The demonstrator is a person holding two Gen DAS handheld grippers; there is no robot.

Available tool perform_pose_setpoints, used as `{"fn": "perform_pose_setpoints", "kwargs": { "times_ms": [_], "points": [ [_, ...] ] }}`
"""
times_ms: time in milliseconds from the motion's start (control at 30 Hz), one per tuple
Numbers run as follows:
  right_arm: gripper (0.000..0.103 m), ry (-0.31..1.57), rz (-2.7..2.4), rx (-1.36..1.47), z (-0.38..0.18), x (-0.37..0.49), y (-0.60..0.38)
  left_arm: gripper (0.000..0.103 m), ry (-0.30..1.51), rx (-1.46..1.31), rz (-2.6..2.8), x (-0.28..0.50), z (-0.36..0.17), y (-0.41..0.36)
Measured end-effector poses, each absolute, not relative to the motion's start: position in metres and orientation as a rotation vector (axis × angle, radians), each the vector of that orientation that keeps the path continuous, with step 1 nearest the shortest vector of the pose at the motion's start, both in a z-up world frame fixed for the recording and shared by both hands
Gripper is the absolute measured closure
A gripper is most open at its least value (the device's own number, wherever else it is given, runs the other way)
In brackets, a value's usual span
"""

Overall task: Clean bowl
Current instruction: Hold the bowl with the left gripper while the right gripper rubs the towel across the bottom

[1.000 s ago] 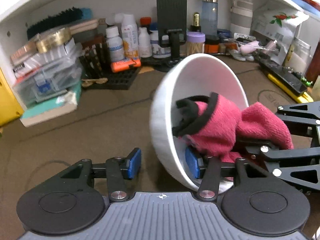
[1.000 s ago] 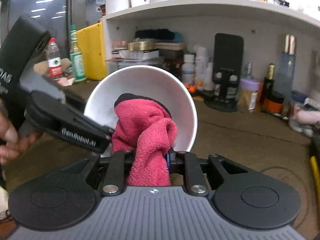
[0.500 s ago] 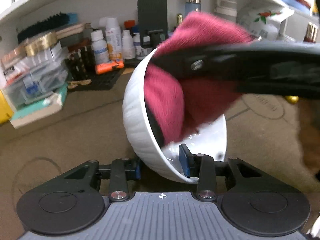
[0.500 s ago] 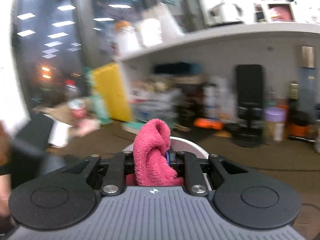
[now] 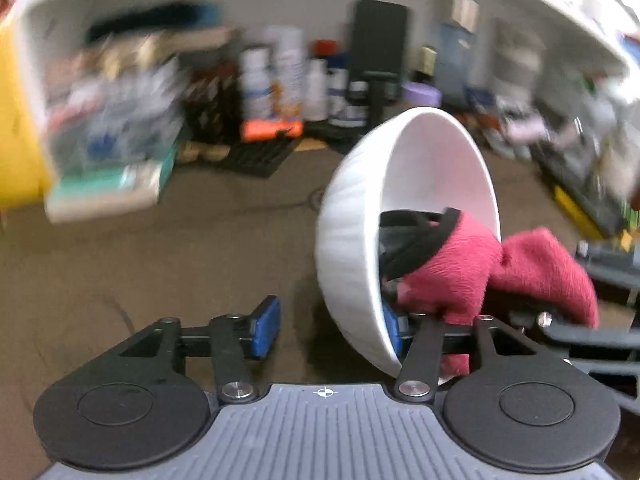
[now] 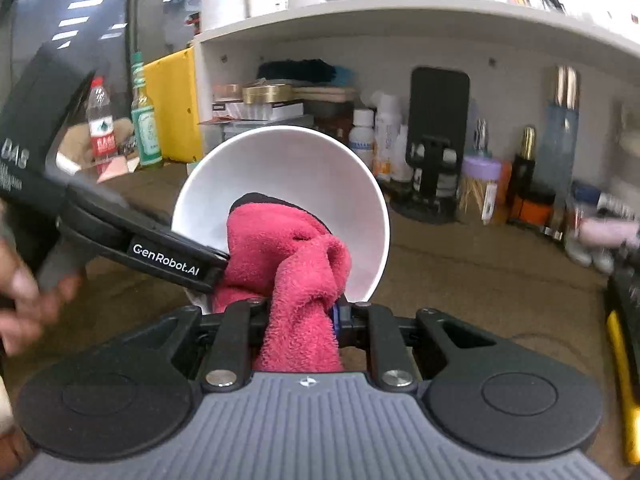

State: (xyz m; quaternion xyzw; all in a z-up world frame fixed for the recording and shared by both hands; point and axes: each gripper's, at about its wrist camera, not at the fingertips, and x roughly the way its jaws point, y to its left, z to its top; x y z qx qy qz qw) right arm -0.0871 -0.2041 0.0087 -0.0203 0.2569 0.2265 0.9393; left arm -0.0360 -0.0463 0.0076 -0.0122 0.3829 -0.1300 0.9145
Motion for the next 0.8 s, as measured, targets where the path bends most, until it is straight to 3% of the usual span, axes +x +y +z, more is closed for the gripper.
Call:
{"fn": "perform_pose_setpoints", "kwargs": {
  "times_ms": [67,100,133,300,533,700,800],
  "points": [
    [0.083,0.531,0.466,-0.035,0.010,-0.086,-0.204,0.053,0.770,0.002,-0.269,-0.040,0.007,-0.051],
    [0.083,0.529,0.470,-0.051,0.012,-0.085,-0.202,0.066,0.773,0.018,-0.300,-0.040,0.008,-0.053],
    [0.083,0.524,0.473,-0.068,0.012,-0.085,-0.200,0.070,0.781,0.041,-0.331,-0.040,0.010,-0.055],
    [0.084,0.416,0.438,-0.246,0.020,-0.081,-0.175,0.068,0.786,0.177,-0.393,-0.044,0.016,-0.064],
    [0.084,0.249,0.525,0.097,0.065,-0.090,-0.201,0.066,0.799,0.171,-0.409,-0.040,0.015,-0.058],
    [0.082,0.463,0.442,0.078,0.017,-0.083,-0.207,0.063,0.801,0.238,-0.405,-0.034,0.018,-0.058],
    [0.075,0.489,0.450,0.053,0.003,-0.085,-0.210,0.063,0.795,0.269,-0.408,-0.034,0.019,-0.060]
  ]
}}
